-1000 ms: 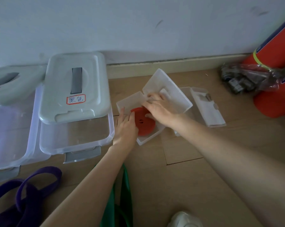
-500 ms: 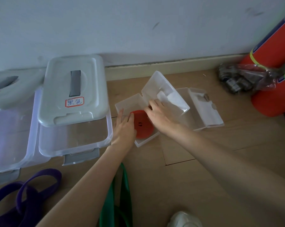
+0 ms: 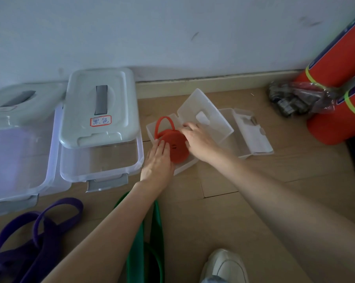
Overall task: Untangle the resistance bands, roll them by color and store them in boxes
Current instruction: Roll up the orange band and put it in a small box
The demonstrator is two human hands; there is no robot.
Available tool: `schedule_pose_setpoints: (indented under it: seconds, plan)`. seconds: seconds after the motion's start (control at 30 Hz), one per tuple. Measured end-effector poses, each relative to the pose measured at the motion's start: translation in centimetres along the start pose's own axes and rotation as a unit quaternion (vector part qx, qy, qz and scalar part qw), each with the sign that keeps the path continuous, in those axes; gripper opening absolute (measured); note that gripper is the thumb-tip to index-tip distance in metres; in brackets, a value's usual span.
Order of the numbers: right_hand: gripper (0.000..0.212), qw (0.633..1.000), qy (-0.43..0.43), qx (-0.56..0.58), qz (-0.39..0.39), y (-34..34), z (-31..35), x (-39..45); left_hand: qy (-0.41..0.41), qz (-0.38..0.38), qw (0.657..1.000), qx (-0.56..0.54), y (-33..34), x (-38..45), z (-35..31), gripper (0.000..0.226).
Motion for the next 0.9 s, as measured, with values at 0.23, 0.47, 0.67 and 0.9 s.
schedule_pose_setpoints:
  seconds: [0.23, 0.47, 0.67, 0.9]
  plan:
    - [0.033, 0.998, -0.028, 0.01, -0.046, -0.1, 0.7, 2.3, -0.051, -0.102, 0.99, -0.079, -0.6, 1.4, 0.4, 0.057]
    - [0.025, 0.997, -0.017, -0.066, -0.034, 1.2, 1.9, 2.6, -0.078, -0.111, 0.987, -0.083, -0.7, 2.7, 1.1, 0.059]
    - [0.043, 0.995, -0.021, 0.099, 0.01, 1.0, 0.1, 1.8, -0.039, -0.023, 0.999, -0.013, -0.9, 4.7, 1.4, 0.06]
    - [0.04, 0.995, -0.062, 0.069, -0.038, 0.9, 0.3, 1.6, -0.058, 0.054, 0.997, -0.019, -0.5, 5.7, 2.4, 0.052]
Point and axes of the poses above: each hand's wrist, its own x-axis towards the middle knuckle, its own y-axis out of the palm, z = x × y, the point moved 3 cm from there along x, towards the middle knuckle, and after that the axes turned 15 degrees about y, right-handed, at the moved point
